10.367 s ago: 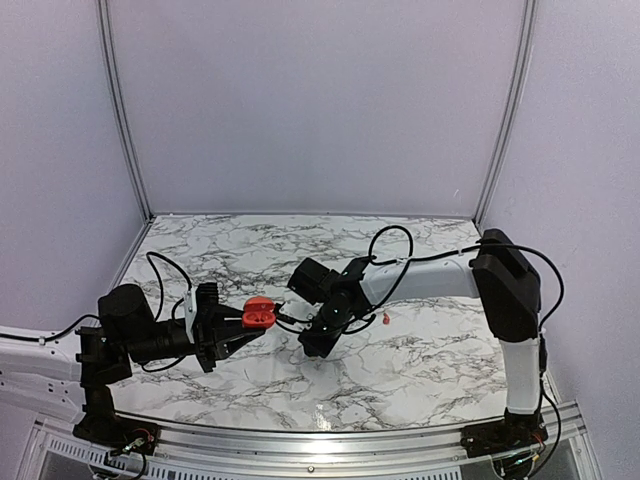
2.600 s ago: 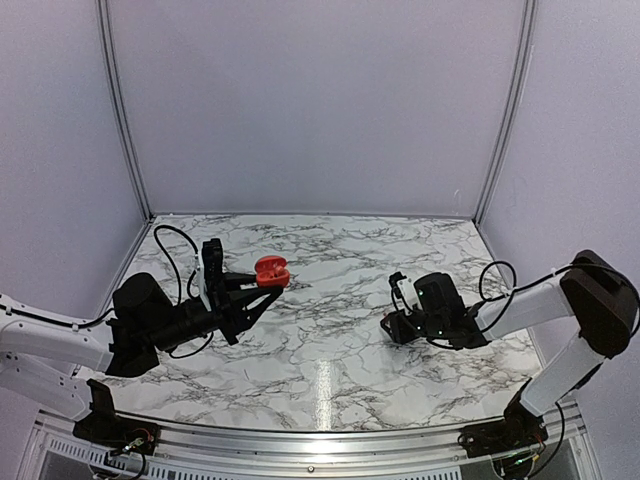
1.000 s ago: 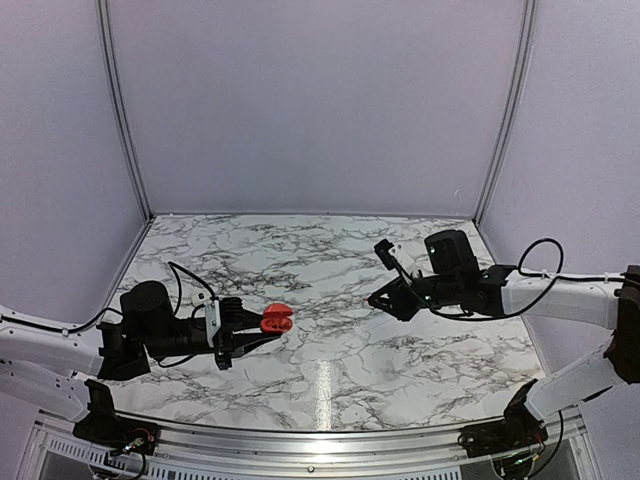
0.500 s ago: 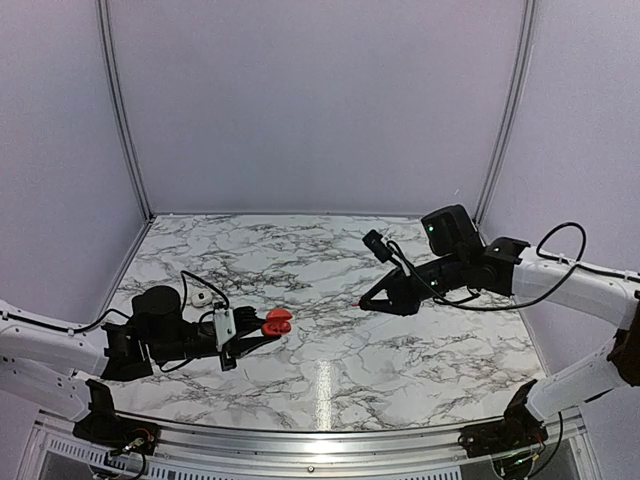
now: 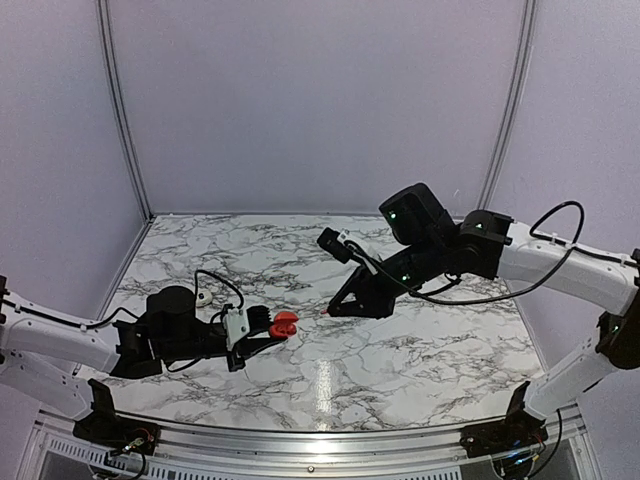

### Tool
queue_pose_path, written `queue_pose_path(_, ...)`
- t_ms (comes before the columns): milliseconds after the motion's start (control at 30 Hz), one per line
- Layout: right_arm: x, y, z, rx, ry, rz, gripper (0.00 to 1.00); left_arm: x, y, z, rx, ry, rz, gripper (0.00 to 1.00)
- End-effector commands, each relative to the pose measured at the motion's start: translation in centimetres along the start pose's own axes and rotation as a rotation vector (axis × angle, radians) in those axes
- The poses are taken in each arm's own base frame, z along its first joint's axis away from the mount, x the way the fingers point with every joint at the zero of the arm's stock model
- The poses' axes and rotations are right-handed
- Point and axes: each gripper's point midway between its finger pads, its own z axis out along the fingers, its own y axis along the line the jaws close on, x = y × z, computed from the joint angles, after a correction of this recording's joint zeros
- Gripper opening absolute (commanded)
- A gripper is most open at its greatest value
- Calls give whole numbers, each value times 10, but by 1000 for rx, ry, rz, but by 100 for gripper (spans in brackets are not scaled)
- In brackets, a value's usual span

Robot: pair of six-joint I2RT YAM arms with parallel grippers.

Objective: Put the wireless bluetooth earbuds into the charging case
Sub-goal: Insert the left earbud into the left side groove of the charging case.

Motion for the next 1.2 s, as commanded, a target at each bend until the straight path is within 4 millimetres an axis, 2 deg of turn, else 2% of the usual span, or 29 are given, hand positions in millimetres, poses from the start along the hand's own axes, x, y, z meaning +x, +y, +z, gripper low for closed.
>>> queue_pose_path(0,4,4,8,49,78,-31,8,-11,7,7,-8,-20,-61,0)
queue_pose_path(200,-1,9,17,42,117,-35,8,-8,4,13,17,-11,-64,0)
queue_pose_path(500,2,6,30,46,163,-16,7,-7,6,21,15,0,-59,0)
queue_pose_path(1167,-4,-13,47,184,218,-31,7,-4,19,35,-56,40,-79,0)
